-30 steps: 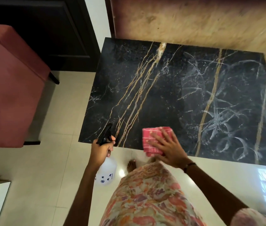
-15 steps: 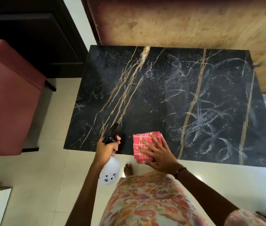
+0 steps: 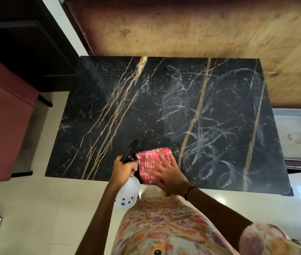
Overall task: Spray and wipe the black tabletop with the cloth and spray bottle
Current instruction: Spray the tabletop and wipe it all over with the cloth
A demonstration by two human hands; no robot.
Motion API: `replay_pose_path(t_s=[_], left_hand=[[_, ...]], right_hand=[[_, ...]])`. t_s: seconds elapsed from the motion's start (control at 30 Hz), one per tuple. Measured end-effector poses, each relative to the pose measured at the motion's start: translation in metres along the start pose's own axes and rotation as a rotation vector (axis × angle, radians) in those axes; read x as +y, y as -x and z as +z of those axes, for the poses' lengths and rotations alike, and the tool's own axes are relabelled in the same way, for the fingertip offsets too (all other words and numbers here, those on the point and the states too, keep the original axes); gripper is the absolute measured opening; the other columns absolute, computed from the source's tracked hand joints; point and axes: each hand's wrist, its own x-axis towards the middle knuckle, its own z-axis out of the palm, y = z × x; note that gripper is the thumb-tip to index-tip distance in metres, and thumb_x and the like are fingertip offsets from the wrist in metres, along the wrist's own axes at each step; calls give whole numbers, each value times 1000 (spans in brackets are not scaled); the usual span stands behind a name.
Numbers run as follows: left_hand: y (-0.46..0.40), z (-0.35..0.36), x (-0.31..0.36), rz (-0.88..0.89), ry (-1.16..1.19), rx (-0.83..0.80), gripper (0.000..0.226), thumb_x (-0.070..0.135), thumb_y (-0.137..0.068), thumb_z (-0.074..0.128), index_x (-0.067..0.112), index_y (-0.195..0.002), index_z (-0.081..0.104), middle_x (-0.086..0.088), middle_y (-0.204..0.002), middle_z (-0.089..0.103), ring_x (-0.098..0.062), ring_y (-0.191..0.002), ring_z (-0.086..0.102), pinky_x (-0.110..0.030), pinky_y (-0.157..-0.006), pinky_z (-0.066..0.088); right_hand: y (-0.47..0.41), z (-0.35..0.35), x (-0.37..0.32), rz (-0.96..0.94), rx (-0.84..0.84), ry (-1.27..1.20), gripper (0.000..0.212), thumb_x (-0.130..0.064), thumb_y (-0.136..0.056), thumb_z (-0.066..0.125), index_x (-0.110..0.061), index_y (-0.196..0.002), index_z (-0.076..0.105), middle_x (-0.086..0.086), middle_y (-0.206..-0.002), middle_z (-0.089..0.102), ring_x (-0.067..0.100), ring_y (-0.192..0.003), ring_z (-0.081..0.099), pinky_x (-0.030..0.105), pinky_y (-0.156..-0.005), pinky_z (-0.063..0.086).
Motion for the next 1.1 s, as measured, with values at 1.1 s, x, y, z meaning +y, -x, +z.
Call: replay_pose_path(t_s=[1.1], left_hand=[[-31, 63, 56, 51, 2, 2, 35, -18, -72, 42, 6, -80, 67, -14, -74, 58, -14, -41, 34, -20, -40, 30]], right_hand=[[-24, -36, 116, 286, 40, -68, 56, -61, -95, 25, -42, -147, 20, -2, -158, 14, 39, -145, 1, 69, -111, 2]])
